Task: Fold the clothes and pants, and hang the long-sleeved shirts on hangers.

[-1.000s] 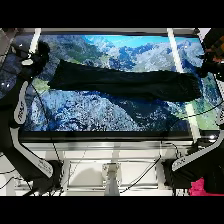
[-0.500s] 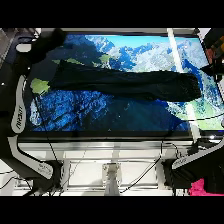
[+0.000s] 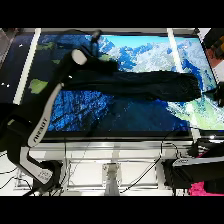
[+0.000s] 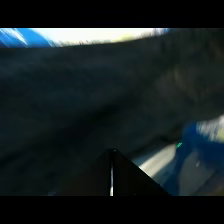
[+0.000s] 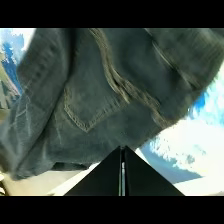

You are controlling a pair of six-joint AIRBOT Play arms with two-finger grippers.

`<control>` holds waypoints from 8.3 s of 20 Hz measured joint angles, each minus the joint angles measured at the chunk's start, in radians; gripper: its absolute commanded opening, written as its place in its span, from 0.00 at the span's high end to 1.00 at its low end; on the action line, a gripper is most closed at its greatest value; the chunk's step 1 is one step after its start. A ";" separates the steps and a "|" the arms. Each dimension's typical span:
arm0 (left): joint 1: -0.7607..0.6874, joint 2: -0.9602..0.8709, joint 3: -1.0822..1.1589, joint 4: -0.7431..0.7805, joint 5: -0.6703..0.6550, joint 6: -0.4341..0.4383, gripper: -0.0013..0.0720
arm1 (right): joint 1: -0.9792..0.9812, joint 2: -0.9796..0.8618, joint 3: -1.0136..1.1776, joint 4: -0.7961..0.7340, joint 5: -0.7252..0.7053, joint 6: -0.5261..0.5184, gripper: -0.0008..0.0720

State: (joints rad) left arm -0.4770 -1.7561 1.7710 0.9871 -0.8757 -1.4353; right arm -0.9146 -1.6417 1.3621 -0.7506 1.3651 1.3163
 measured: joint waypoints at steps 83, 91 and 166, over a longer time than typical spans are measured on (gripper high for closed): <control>0.100 0.218 0.005 0.404 -0.044 -0.157 0.97 | 0.903 0.327 -0.044 -0.322 -0.185 0.130 0.96; 0.112 0.276 0.005 0.408 -0.202 -0.074 0.97 | 0.620 0.724 -0.846 -0.021 -0.340 0.011 0.18; 0.448 0.486 0.005 0.534 -0.050 -0.183 0.95 | 0.826 0.290 -0.155 -0.164 -0.122 -0.045 0.96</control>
State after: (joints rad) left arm -0.0288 -1.2701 1.7756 1.5215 -0.9260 -1.6180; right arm -0.0883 -1.3521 1.2068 -0.9146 1.2434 1.2709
